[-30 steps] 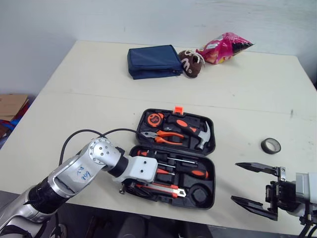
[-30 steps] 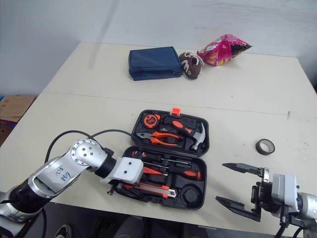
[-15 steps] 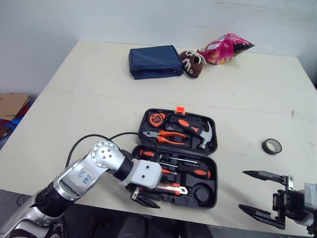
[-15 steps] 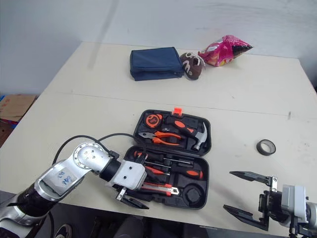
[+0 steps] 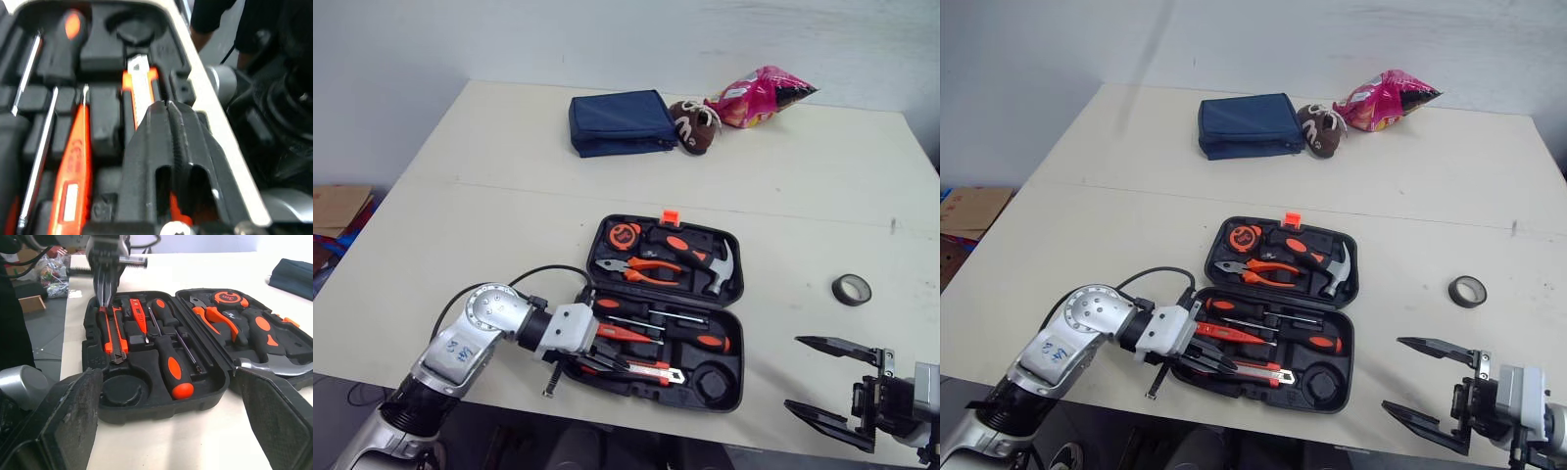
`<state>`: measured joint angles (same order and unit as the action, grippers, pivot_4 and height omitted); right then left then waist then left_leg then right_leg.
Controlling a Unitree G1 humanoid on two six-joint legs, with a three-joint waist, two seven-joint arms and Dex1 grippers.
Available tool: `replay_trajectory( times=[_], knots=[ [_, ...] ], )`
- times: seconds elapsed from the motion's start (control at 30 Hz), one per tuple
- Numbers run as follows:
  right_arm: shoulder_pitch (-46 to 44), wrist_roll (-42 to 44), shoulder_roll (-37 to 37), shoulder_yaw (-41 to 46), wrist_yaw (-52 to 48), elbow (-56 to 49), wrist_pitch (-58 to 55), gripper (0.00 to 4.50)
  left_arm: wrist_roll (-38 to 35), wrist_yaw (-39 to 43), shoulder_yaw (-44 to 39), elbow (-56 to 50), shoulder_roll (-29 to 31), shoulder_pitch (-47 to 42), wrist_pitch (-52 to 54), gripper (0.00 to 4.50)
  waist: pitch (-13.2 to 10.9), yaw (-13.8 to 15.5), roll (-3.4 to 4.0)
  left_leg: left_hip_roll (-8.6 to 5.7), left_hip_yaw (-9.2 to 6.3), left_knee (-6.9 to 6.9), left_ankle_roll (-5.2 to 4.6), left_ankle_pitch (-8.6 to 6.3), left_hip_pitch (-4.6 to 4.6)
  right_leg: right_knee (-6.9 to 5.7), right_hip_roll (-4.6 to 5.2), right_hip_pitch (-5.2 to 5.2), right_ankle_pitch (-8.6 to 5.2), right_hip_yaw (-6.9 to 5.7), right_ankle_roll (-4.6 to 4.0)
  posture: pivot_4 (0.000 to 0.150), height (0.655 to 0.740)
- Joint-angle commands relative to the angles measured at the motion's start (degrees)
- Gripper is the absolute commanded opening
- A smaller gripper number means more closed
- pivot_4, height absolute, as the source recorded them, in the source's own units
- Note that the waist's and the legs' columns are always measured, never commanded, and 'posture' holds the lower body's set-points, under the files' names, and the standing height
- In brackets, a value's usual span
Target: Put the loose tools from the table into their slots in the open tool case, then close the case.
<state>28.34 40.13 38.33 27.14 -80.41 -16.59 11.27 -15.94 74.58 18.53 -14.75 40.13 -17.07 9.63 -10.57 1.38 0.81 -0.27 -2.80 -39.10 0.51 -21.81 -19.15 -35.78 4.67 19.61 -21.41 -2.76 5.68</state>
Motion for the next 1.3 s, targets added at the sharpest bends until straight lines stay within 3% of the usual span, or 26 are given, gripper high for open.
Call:
replay_trajectory(
  times=[0.03,0.23,0.43,0.7,0.8,1.0,1.07,1.17,1.3],
  knots=[
    [0.84,0.08,-0.06,-0.09,2.46,-4.6,-1.4,4.5,5.59,-0.69,3.52,2.87,-0.48,0.05,-3.69,0.13,0.0,0.0,0.01,0.0,0.0,0.0,0.0,0.0,-0.01,-0.01,-0.01,0.01,0.0,0.0,0.0,0.15,0.74],
    [1.01,0.09,0.65,0.06,7.31,-10.52,-5.58,4.5,14.35,-4.15,9.24,5.26,-0.44,-1.08,1.27,0.13,0.22,0.26,0.25,-0.02,-0.01,0.0,0.0,0.0,0.03,-0.04,0.0,-0.06,0.03,0.0,0.05,0.15,0.74],
    [0.79,-0.28,0.54,0.99,10.26,-11.99,-7.66,4.5,13.33,-5.56,10.31,3.16,-0.92,-1.98,7.15,0.13,0.96,0.34,0.55,-0.14,-0.01,-0.01,-0.19,-0.01,0.13,0.22,0.09,-0.37,0.16,0.08,0.27,0.15,0.74],
    [2.84,-1.49,-1.59,9.41,12.05,-4.3,-4.34,4.5,-5.6,-4.55,-6.34,-0.35,-3.64,-0.07,5.12,0.13,0.85,0.06,0.39,-0.09,-0.01,-0.01,-0.18,0.0,-0.04,0.16,0.07,-0.07,0.15,0.08,0.24,0.15,0.74],
    [4.6,-4.05,-2.04,15.73,9.57,5.59,2.3,4.5,-10.22,-7.23,-13.77,-0.98,-2.97,0.26,7.54,0.94,0.85,0.1,0.38,-0.09,0.0,0.0,-0.18,-0.01,-0.06,0.23,0.1,-0.07,0.15,0.07,0.24,0.15,0.74],
    [4.47,-5.14,-2.92,22.75,10.04,19.23,10.26,4.5,-9.58,-9.57,-22.89,6.83,0.56,1.12,5.51,3.66,0.8,-0.61,0.45,-0.08,0.05,0.08,-0.17,0.0,0.04,0.23,0.12,-0.08,0.13,0.09,0.21,0.15,0.74],
    [5.23,-5.67,-4.07,26.41,11.57,26.2,14.59,4.5,-9.13,-12.1,-29.25,17.64,2.83,-0.12,3.33,4.45,0.77,-0.93,0.49,-0.08,0.07,0.1,-0.16,0.0,0.06,0.2,0.12,-0.08,0.12,0.1,0.19,0.15,0.74],
    [6.31,-5.17,-6.23,31.19,14.58,35.58,19.88,4.5,-4.92,-14.72,-34.96,31.54,7.78,1.92,-4.76,4.45,0.73,-1.55,0.43,-0.06,0.06,0.18,-0.13,0.01,0.08,0.16,0.11,-0.01,0.09,0.07,0.13,0.15,0.74],
    [5.74,-5.04,-7.03,32.08,16.18,43.0,23.43,4.5,-3.44,-17.04,-37.85,38.5,9.14,2.2,-10.14,4.45,0.69,-1.63,0.41,-0.08,0.13,0.51,-0.12,0.03,0.15,0.23,0.23,0.0,0.07,0.09,0.1,0.15,0.74]
  ],
)
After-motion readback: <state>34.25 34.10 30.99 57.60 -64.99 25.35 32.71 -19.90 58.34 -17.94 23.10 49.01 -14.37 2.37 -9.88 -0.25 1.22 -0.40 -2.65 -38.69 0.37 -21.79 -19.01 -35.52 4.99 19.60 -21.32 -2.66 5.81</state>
